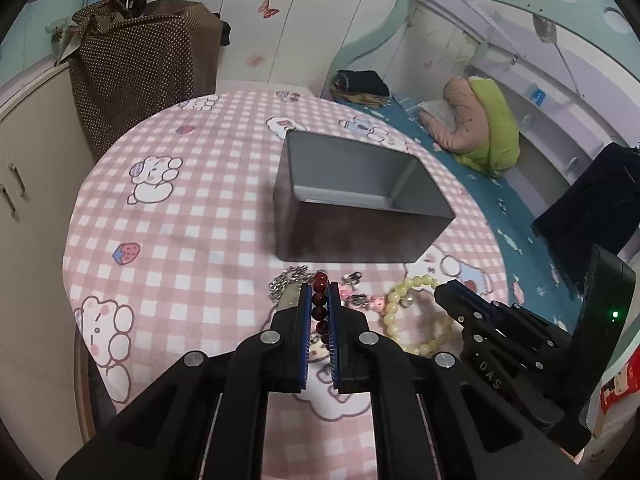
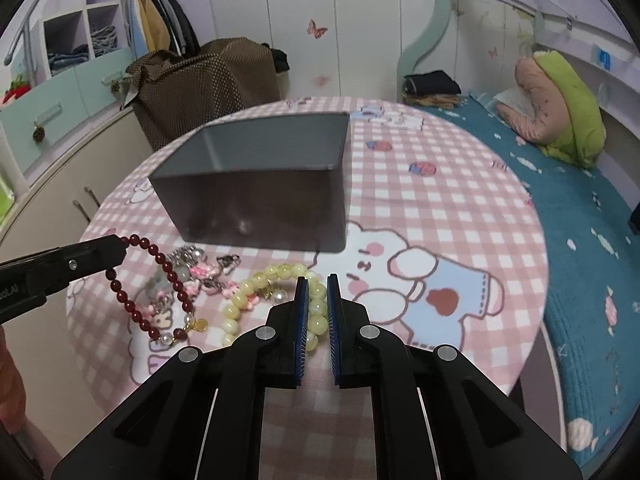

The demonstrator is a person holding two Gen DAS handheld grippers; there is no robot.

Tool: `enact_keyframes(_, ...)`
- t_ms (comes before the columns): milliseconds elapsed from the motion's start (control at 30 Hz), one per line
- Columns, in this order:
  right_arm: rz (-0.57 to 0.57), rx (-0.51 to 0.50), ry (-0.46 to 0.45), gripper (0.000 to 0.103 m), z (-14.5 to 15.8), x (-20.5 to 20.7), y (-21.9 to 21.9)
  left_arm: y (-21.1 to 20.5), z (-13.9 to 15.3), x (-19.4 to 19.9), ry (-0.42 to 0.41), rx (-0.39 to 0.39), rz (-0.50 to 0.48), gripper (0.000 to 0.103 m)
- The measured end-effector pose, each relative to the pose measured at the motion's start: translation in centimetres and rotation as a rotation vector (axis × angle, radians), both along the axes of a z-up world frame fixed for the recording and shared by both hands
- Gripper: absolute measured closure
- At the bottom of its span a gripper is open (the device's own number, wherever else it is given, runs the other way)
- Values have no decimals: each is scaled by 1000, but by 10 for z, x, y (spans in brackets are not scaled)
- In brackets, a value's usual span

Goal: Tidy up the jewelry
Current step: 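Carry both bracelets into the metal box and open both grippers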

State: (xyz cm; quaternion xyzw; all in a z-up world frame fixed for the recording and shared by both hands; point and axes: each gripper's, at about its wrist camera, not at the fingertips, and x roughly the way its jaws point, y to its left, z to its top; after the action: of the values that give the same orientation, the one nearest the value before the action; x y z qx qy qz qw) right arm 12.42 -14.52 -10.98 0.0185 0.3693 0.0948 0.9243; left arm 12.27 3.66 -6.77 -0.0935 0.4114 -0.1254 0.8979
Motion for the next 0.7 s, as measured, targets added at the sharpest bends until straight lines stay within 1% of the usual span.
enact_keyframes(267,19,2,-69,93,36,-11,4,-4,17,-6,-22,6,6,97)
enact_keyframes(467,15,10,-116,93,63,-9,1,-2,33,0,-40,4,11,97)
enact_keyframes(700,10,-5,-210,93,97,2,1,-3,62,17,-91,5,23,97)
